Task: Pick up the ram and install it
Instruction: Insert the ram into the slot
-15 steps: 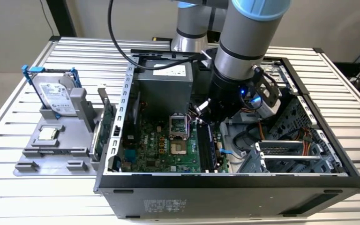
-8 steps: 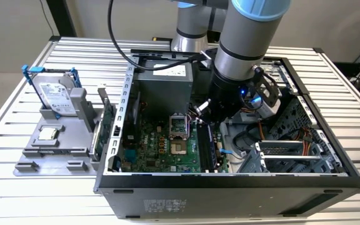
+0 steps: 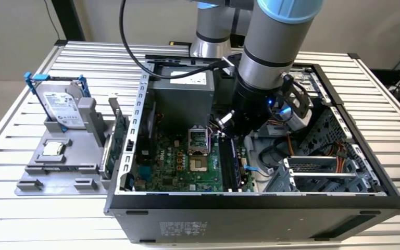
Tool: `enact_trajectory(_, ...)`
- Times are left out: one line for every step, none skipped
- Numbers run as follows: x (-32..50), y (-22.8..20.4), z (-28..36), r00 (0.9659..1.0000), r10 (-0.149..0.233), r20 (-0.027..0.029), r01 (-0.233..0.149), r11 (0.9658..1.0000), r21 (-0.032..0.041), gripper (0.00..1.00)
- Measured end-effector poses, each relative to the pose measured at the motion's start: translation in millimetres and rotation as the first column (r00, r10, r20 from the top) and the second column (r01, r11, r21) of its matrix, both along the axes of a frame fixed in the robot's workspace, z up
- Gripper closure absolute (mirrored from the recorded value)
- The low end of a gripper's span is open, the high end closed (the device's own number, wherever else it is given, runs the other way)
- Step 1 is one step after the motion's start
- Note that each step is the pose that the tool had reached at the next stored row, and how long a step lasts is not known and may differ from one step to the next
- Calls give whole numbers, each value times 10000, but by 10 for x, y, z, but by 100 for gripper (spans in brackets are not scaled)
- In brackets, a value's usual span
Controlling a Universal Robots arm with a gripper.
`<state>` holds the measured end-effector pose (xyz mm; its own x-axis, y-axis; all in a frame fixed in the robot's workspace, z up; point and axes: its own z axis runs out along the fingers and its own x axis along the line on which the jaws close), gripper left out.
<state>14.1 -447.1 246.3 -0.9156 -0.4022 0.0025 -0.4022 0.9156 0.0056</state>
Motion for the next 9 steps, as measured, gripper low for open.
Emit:
enact_trajectory(0,0,0,10000,24,0,-24,10000,0,100)
enact_trajectory(0,0,0,10000,43,0,-43,10000,0,100)
enact_trajectory(0,0,0,10000,64,1,-64,10000,0,100)
enact_trajectory(0,0,0,10000,85,3,-85,10000,0,100)
enact_trajectory(0,0,0,9999,114,4,-114,9999,0,100)
enact_trajectory(0,0,0,9999,165,5,-165,9999,0,100)
enact_trajectory(0,0,0,9997,240,6,-240,9997,0,100)
enact_trajectory(0,0,0,9995,326,6,-326,9995,0,100)
enact_trajectory(0,0,0,9991,433,7,-433,9991,0,100)
